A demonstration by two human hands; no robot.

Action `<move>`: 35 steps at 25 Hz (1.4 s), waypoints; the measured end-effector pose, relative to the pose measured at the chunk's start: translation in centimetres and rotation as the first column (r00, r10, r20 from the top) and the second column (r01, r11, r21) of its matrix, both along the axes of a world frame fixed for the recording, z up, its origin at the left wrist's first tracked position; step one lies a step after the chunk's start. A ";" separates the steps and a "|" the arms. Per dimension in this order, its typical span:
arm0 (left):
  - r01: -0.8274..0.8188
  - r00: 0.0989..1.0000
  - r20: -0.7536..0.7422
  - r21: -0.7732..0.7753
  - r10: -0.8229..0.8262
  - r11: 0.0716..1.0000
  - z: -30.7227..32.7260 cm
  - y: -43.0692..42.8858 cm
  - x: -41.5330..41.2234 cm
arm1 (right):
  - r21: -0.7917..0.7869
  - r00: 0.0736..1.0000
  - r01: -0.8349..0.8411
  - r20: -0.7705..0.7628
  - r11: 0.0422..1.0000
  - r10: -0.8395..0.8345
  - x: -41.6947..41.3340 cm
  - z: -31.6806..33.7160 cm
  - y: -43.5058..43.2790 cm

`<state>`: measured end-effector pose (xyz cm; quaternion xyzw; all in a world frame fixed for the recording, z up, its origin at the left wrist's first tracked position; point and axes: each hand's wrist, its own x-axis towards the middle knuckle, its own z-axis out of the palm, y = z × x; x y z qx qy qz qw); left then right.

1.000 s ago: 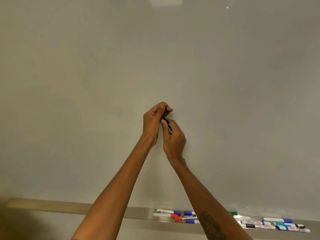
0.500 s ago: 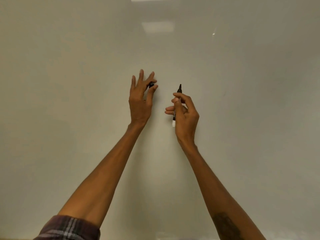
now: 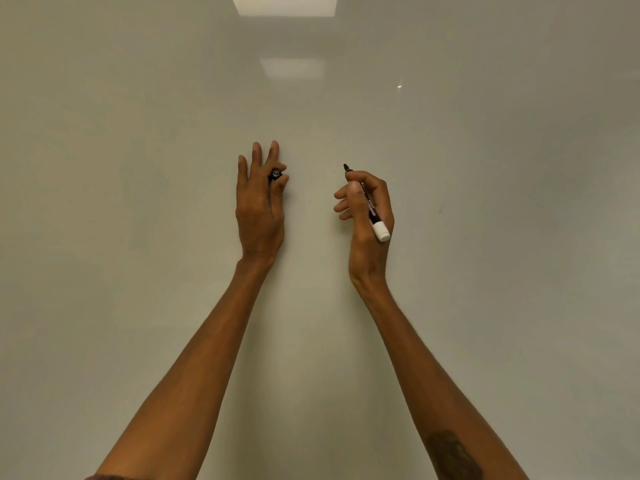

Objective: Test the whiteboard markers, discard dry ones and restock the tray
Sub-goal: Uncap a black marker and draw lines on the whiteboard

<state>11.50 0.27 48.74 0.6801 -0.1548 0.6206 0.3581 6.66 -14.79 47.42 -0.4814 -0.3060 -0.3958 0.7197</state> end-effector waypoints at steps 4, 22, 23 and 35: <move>-0.058 0.994 0.093 0.050 0.054 0.997 0.1 -0.1 -0.1 | -0.052 0.981 0.192 0.029 0.980 -0.190 0.8 0.5 0.5; -0.080 0.996 0.053 0.047 0.078 0.996 -0.3 0.1 0.4 | -0.172 0.756 0.652 0.227 0.738 -0.615 3.2 -2.9 1.7; -0.076 0.996 0.051 0.045 0.074 0.996 -0.3 0.1 0.3 | -0.171 0.762 0.646 0.214 0.744 -0.612 3.0 -2.9 1.8; -0.132 0.981 0.154 0.086 0.118 0.987 -0.3 0.3 0.7 | -0.139 0.706 0.696 0.309 0.705 -0.637 4.2 -0.5 -0.5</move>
